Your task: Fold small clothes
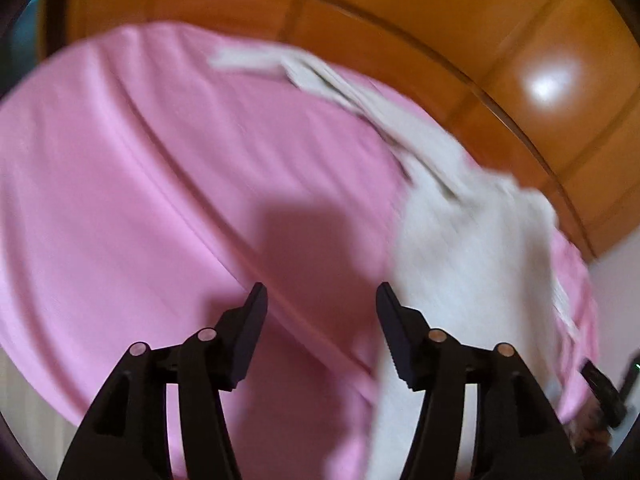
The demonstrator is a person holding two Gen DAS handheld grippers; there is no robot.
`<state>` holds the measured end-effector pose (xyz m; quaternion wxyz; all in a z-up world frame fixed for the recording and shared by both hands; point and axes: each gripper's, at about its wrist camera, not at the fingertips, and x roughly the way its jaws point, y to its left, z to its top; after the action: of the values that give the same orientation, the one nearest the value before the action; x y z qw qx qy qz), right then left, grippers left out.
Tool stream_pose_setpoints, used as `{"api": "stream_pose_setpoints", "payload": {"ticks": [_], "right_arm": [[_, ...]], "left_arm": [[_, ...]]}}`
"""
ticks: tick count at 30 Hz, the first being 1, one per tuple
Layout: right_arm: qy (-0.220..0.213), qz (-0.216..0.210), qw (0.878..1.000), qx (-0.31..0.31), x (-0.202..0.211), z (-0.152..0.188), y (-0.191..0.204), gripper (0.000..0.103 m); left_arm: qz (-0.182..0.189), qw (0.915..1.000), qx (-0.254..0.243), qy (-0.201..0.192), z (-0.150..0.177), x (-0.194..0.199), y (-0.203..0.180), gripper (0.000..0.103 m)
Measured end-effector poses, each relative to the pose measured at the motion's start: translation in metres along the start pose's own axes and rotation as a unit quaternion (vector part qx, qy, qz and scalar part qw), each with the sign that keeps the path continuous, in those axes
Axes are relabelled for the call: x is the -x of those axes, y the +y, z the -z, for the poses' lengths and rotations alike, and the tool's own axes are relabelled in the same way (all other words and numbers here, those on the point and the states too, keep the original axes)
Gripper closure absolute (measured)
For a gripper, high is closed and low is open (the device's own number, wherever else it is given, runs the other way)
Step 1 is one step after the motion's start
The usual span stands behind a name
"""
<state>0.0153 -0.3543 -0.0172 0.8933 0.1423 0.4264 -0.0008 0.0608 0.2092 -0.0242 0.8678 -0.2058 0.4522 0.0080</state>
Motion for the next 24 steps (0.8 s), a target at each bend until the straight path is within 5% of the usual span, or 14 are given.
{"api": "stream_pose_setpoints", "payload": {"ticks": [9, 21, 23, 24], "right_arm": [[0.056, -0.100, 0.993, 0.042, -0.073, -0.009, 0.100, 0.030], [0.091, -0.138, 0.982, 0.089, -0.137, -0.044, 0.170, 0.030], [0.089, -0.131, 0.982, 0.100, -0.146, -0.052, 0.174, 0.039], [0.089, -0.129, 0.982, 0.104, -0.151, -0.057, 0.175, 0.041]], "left_arm": [[-0.115, 0.9919, 0.014, -0.053, -0.095, -0.022, 0.058, 0.038], [-0.069, 0.9865, 0.146, -0.026, -0.213, -0.121, 0.112, 0.036], [-0.069, 0.9856, 0.154, -0.012, -0.224, -0.142, 0.117, 0.038], [-0.079, 0.9851, 0.152, -0.011, -0.227, -0.151, 0.117, 0.051]]}}
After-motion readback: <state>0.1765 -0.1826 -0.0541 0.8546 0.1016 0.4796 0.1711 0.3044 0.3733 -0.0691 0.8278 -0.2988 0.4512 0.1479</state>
